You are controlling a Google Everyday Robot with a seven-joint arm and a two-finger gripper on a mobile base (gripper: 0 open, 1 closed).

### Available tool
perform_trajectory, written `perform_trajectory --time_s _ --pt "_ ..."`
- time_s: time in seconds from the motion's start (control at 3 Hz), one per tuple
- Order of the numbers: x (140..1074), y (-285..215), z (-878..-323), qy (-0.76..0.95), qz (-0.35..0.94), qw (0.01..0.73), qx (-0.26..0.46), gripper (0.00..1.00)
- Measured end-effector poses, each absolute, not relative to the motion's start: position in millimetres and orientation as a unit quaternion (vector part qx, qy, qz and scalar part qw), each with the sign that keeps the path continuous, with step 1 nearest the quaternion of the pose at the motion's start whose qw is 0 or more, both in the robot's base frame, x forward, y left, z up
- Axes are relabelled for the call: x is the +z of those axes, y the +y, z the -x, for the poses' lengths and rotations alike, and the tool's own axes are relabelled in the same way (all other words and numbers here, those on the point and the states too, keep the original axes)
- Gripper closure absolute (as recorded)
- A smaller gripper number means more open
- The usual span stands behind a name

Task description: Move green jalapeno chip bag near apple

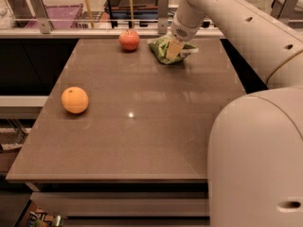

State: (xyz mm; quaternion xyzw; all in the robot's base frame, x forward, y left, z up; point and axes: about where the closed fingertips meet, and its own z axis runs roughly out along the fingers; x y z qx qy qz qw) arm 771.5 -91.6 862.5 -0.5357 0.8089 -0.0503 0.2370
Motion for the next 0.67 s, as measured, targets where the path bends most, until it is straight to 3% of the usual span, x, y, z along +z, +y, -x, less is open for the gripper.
perform_trajectory --time_s 0.33,0.67 --pt "859.3 -90.5 -771.8 0.809 0.537 0.235 -0.049 0.0" --pt "859.2 -90.5 -771.8 0.809 0.537 0.235 -0.049 0.0"
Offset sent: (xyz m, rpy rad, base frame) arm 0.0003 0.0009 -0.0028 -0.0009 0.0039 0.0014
